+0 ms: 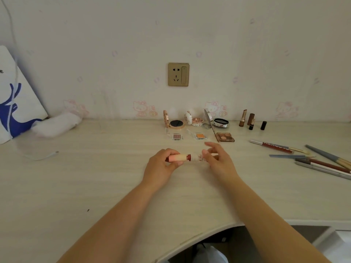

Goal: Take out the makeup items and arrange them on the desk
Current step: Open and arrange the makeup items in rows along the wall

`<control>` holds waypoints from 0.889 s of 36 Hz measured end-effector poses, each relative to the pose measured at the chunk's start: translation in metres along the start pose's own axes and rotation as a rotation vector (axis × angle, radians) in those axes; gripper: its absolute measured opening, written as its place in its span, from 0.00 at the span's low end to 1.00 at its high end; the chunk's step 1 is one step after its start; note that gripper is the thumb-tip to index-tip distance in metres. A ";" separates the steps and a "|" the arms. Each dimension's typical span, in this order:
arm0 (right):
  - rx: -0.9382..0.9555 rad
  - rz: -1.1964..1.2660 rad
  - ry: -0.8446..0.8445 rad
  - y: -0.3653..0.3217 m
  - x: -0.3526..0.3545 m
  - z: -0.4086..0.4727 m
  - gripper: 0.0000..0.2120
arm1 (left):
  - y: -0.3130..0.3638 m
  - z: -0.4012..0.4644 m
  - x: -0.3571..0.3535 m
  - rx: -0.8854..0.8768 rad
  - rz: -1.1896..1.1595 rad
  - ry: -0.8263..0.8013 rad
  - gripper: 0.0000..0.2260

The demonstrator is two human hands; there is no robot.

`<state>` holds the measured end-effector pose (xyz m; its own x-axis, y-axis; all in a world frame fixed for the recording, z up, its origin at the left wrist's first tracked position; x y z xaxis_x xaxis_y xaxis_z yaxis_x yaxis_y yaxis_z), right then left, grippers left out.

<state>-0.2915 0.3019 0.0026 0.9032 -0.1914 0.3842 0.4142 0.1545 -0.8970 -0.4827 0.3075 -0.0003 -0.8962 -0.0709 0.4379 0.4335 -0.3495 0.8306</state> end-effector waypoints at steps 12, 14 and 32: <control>0.154 -0.406 -0.199 0.000 -0.022 0.036 0.12 | -0.021 0.034 0.004 0.006 0.055 -0.037 0.08; 0.216 -0.510 -0.218 0.000 -0.029 0.045 0.14 | -0.026 0.043 0.004 0.023 0.103 -0.045 0.08; 0.251 -0.754 -0.098 0.007 -0.047 0.069 0.14 | -0.046 0.069 0.003 0.122 0.259 -0.012 0.08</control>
<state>-0.3229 0.3793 -0.0064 0.3704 -0.2465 0.8956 0.9197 0.2328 -0.3163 -0.4985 0.3877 -0.0137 -0.7530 -0.1319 0.6447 0.6570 -0.2063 0.7251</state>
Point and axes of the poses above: each hand's wrist, its own z-axis towards the middle knuckle, its own x-axis out of the back of the hand, y = z × x, the point moved 5 cm from there along z, towards the middle knuckle, and after that the axes turned 5 degrees about -z, right-handed, at the moved point
